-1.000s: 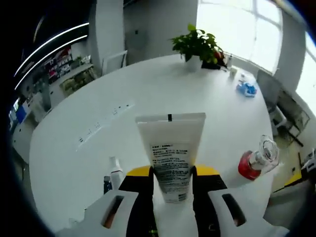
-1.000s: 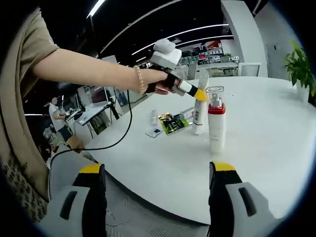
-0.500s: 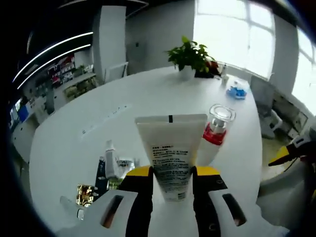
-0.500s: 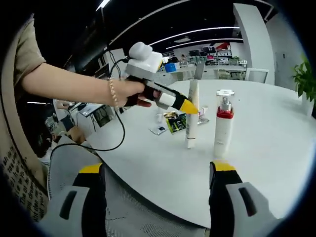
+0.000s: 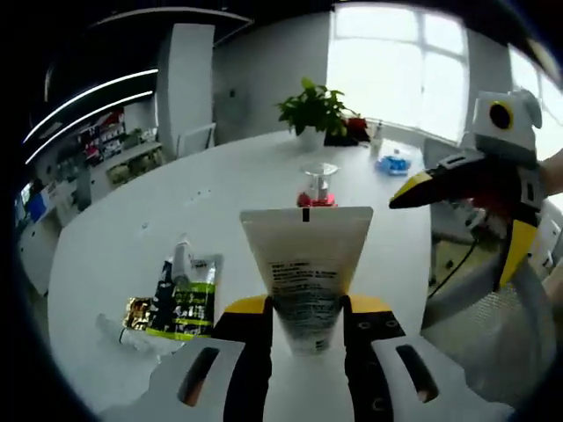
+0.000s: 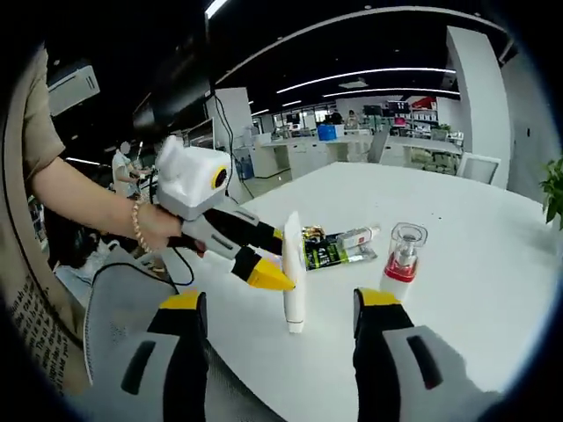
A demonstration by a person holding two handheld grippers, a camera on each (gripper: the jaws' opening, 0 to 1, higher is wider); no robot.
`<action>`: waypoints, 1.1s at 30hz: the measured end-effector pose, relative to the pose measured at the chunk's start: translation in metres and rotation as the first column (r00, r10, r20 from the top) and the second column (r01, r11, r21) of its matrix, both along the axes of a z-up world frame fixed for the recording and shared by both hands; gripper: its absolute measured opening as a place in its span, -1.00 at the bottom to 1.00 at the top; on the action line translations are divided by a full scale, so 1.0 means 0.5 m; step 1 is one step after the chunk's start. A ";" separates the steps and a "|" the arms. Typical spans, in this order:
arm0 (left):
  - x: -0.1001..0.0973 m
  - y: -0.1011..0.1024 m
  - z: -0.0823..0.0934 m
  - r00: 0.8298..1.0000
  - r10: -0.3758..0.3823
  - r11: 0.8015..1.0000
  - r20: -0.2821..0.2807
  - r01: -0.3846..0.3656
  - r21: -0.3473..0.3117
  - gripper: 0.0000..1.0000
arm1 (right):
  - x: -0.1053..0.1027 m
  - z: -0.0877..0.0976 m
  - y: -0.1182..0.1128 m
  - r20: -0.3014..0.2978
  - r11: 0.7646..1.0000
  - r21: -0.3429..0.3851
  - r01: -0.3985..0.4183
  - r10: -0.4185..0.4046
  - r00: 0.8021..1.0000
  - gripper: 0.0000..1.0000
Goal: Arrange the skincare products in the storage area until every visible bottle or jar stands upright without overlapping.
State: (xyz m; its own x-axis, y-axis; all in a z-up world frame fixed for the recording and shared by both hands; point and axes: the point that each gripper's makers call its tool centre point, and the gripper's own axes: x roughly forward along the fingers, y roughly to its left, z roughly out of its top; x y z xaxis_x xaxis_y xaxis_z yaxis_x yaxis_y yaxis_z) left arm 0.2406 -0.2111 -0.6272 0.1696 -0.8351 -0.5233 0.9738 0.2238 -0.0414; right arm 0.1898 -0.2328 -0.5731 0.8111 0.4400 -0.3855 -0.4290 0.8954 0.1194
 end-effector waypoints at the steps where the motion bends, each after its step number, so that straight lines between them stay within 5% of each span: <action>1: -0.006 0.005 -0.001 1.000 -0.002 1.000 0.008 0.002 -0.001 -0.45 | 0.002 0.001 0.003 0.001 1.000 0.001 -0.004 0.004 1.000 0.25; 9: -0.054 0.027 0.003 0.999 -0.040 0.999 -0.017 0.039 -0.036 -0.44 | 0.015 0.000 0.074 -0.005 0.989 0.022 -0.146 0.146 0.989 -0.01; 16: -0.073 0.039 0.004 0.998 -0.056 0.998 -0.027 0.055 -0.041 -0.43 | 0.019 -0.016 0.089 -0.057 0.988 0.013 -0.155 0.156 0.986 -0.44; 20: -0.073 0.037 0.001 0.998 -0.041 0.998 -0.042 0.039 -0.049 -0.42 | 0.034 -0.025 0.103 -0.079 0.996 0.027 -0.083 0.085 0.993 -0.65; 25: -0.062 0.044 -0.006 1.000 0.012 0.999 -0.020 -0.013 -0.039 -0.46 | 0.054 -0.031 0.078 -0.054 0.995 -0.084 0.051 -0.056 0.997 -0.85; 26: -0.063 0.046 -0.009 0.999 0.041 0.998 -0.027 -0.042 -0.036 -0.46 | 0.052 -0.032 0.083 -0.088 0.995 -0.040 0.087 -0.090 0.992 -0.86; 33: -0.061 0.054 -0.013 0.974 0.228 0.974 0.016 -0.228 -0.022 -0.43 | 0.047 -0.031 0.094 -0.045 0.986 -0.080 0.149 -0.153 0.987 -0.88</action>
State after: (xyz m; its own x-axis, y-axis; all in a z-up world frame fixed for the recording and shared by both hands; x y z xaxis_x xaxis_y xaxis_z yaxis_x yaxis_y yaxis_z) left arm 0.2104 -0.1840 -0.6337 0.3658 -0.7834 -0.5024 0.8979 0.4391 -0.0309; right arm 0.2134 -0.1858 -0.5884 0.8443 0.2821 -0.4556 -0.2834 0.9566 0.0671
